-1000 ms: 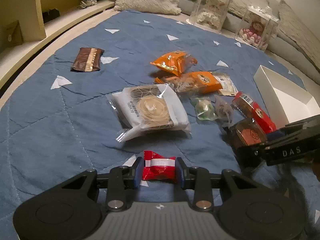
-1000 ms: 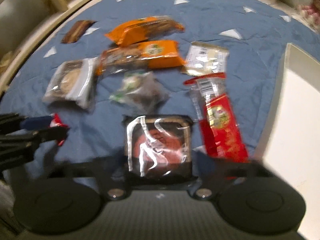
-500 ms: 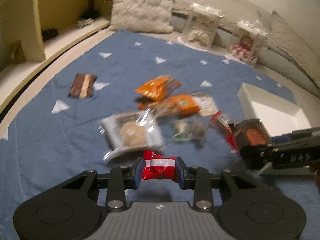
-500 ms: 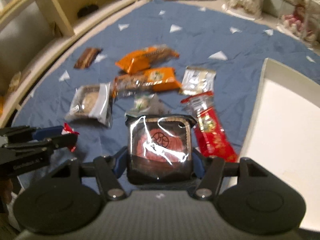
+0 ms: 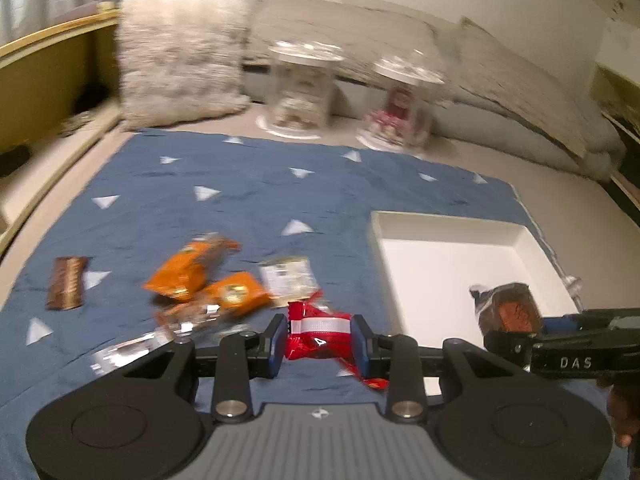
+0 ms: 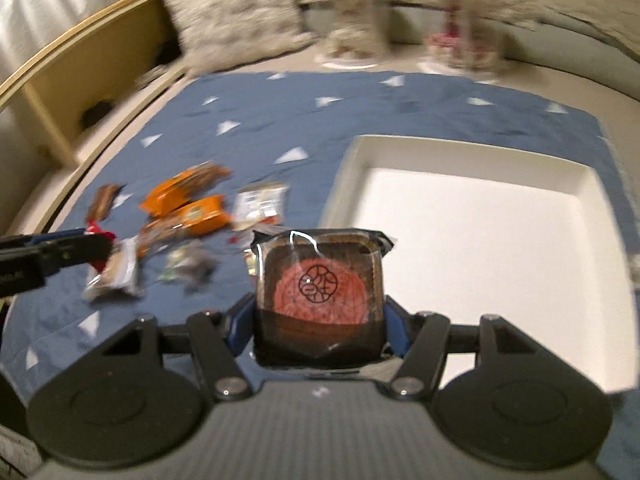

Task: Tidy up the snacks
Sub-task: 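Carry both snacks over the white box and open the left tool to drop the candy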

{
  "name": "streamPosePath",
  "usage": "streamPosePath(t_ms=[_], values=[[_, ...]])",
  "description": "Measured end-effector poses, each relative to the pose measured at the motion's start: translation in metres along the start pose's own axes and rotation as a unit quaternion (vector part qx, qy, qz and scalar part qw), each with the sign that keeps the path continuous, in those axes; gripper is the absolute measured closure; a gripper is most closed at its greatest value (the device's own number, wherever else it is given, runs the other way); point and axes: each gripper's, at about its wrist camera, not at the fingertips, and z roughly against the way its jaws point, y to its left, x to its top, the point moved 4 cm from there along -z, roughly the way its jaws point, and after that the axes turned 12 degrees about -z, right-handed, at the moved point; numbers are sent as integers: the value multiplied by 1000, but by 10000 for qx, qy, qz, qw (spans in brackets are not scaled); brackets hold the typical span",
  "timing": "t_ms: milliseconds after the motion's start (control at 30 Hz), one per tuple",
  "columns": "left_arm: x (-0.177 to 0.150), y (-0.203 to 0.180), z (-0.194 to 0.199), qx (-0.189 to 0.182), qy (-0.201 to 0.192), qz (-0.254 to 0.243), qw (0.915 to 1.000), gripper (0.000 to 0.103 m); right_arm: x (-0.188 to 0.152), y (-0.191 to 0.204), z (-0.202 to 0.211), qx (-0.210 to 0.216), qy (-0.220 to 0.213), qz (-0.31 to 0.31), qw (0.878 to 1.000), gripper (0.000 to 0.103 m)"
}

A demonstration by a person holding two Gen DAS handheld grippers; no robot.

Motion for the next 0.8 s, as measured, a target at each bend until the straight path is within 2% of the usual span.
streamPosePath(t_ms=[333,667,800], values=[[27,-84,-50,-799,138,-235,9964,67,3,-79,27,-707,-300,-722,9944,33],[28,-149,-97,-1557,605,61,9859,66,1,-158,27,-1407,-270,-1191,9825,33],[27,-163,-109,-1803,687,349,9806,66,5,-172,17,-1494,-275,-1302,9798,33]])
